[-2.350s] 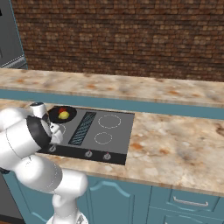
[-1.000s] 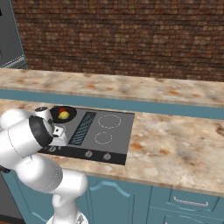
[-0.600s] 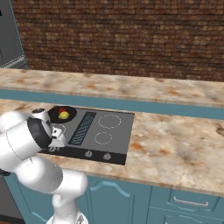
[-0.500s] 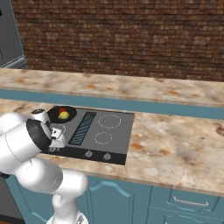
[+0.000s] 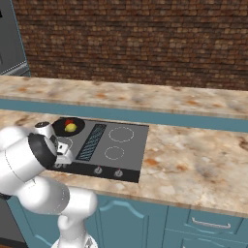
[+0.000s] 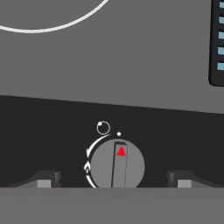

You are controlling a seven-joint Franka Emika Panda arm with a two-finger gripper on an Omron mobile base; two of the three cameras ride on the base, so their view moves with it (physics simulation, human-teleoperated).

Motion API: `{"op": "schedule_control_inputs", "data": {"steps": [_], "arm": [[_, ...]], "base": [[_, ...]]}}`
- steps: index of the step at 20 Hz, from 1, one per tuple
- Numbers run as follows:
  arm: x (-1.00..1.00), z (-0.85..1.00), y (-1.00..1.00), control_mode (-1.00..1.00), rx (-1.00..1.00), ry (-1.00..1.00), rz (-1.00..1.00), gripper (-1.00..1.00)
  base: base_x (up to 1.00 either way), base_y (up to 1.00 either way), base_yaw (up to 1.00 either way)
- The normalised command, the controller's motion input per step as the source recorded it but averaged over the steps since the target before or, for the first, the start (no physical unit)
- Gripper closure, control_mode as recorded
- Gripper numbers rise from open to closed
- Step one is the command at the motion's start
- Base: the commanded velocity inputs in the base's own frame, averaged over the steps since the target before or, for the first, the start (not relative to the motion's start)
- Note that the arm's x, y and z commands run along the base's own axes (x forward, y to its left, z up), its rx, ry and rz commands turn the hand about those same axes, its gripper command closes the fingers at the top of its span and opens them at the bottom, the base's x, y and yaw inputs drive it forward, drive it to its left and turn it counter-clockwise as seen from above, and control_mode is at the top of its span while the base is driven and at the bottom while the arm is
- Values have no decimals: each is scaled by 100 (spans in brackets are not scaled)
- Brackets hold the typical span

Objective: Put the lemon and bell pepper in the pan. Then turn on the rear left burner and set the heat to medium.

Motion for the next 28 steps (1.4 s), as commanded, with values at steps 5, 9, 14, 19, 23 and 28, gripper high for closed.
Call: {"op": "schedule_control_inputs", "data": {"steps": [5, 9, 14, 19, 23, 28], "arm": [[4, -9, -6, -100, 0, 0, 0, -100], [21, -14, -23, -100, 0, 0, 0, -100], [9, -24, -8, -100, 2, 0, 0, -100], [0, -25, -2, -100, 5, 0, 0, 100], [0, -15, -2, -100, 3, 0, 0, 100], [-1, -17, -1, -100, 3, 0, 0, 100]], "base": [[0, 0, 0], [0, 0, 0], [0, 0, 0], [0, 0, 0], [0, 0, 0], [0, 0, 0]]}}
